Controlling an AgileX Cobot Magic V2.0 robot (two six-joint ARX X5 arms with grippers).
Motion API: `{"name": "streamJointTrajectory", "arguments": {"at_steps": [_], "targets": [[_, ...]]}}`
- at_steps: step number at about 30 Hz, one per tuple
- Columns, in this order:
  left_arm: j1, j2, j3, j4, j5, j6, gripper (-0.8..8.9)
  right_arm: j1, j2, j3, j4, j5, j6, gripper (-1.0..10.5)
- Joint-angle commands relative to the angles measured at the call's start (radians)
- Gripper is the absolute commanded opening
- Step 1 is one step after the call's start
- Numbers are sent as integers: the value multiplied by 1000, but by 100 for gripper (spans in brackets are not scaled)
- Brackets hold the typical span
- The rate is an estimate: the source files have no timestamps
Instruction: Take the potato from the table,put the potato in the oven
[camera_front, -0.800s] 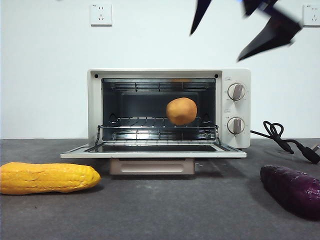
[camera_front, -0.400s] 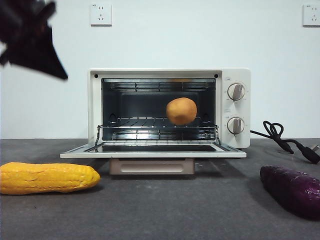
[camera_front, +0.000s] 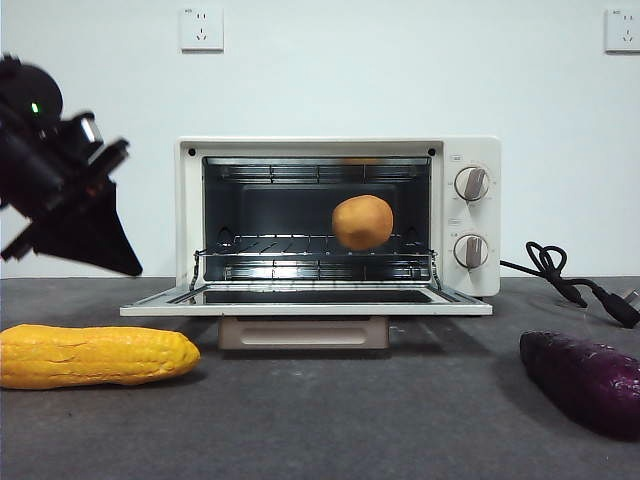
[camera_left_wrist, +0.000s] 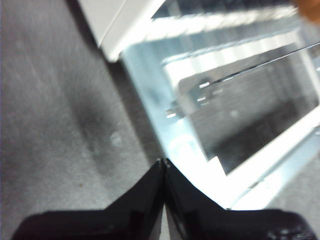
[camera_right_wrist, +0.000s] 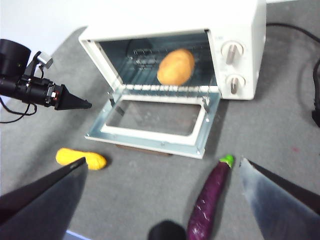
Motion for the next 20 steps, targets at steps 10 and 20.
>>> {"name": "streamJointTrajectory", "arguments": {"at_steps": [10, 20], "targets": [[-1, 105, -8, 45, 19, -6, -8, 2, 0, -1, -23, 5, 14, 504], [-27, 148, -8, 62, 85, -6, -9, 2, 0, -1, -16, 32, 14, 504]]}}
